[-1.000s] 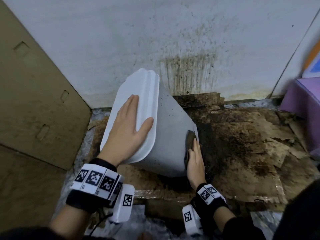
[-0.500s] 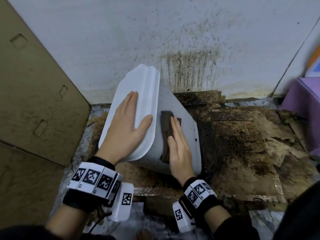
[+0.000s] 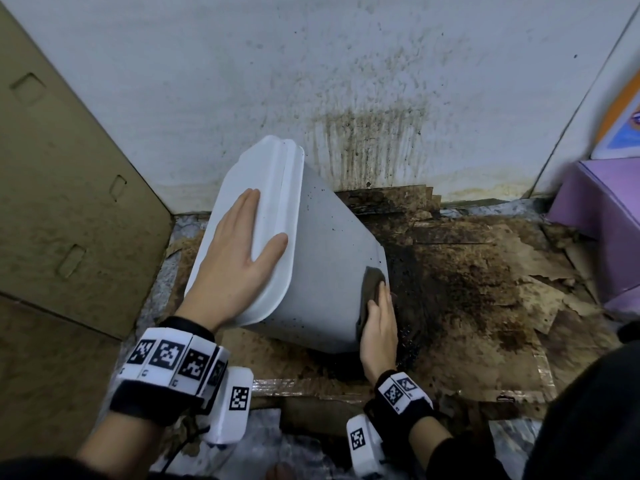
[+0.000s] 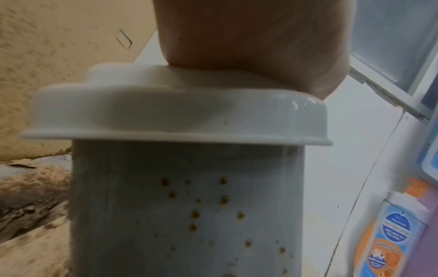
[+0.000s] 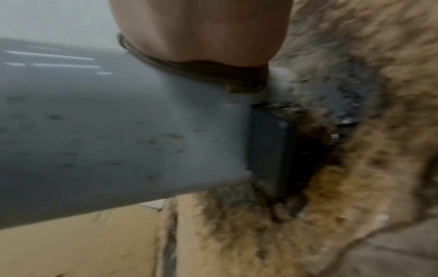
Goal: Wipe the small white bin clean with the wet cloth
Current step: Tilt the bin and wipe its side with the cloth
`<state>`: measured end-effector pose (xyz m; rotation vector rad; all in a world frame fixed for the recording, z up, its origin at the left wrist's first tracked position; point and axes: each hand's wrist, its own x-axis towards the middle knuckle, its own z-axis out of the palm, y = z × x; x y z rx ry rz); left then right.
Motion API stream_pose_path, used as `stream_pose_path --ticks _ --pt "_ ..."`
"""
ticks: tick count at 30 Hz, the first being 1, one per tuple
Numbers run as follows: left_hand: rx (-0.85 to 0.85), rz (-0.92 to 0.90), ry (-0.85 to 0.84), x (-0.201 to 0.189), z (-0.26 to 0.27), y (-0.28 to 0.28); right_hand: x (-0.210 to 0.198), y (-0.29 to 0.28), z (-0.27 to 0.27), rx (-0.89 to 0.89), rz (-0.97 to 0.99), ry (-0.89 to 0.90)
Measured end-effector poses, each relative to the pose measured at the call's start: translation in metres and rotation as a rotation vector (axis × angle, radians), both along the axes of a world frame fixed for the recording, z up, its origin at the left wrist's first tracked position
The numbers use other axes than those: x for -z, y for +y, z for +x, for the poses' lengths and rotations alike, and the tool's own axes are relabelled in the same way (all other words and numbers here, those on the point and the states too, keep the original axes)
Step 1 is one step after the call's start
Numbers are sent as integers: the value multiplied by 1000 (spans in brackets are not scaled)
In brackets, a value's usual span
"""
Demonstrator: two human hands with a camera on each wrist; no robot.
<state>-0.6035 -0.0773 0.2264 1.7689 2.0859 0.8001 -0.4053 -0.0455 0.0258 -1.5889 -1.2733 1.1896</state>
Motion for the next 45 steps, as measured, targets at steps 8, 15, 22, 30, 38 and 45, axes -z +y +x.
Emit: stream_pose_path --ticks 8,15,22,30,38,45 --pt "9 10 20 -2 8 2 -115 -12 -50 -342 257 127" --pt "5 15 20 -2 9 1 -103 -9 -33 -443 421 26" --pt "15 7 -1 -2 6 0 -102 -3 -37 -465 274 24" --pt "25 19 4 1 3 2 -141 85 -59 -698 135 -56" --pt "24 15 -18 2 2 2 -114 118 -49 -726 236 -94" --pt "5 7 -56 1 -4 -1 -26 133 6 -553 -133 -138"
